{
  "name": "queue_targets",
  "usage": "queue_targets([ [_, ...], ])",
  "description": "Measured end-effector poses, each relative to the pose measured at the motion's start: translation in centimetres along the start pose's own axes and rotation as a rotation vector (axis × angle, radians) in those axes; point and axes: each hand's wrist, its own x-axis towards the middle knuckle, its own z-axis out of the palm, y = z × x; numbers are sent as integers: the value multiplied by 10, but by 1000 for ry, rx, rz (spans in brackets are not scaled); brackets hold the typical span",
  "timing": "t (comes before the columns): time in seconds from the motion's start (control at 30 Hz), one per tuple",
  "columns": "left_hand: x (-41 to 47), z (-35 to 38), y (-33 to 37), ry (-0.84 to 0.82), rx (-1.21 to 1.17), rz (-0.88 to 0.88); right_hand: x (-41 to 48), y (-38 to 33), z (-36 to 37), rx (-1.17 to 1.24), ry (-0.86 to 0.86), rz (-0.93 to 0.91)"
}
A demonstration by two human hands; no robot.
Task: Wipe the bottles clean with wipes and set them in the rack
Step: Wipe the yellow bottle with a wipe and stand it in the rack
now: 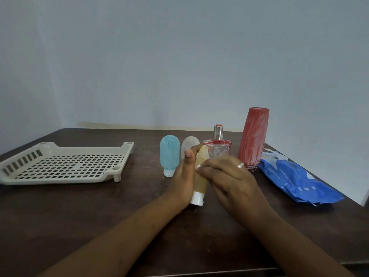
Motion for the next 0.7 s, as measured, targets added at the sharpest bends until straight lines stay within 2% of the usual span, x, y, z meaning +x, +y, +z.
queue_targets([
  [0.1, 2, -3, -4, 24, -26, -9, -1, -2, 1, -16, -53, -58],
  [0.2, 3, -6, -7, -7, 49, 25, -1, -1, 1, -27, -38, -29],
  [0.57, 2, -4, -12, -120, 226, 134, 3, 8, 1, -27, 163, 206],
  [0.7, 4, -5, -18, -121, 254, 107, 5, 11, 2, 39, 246, 342],
])
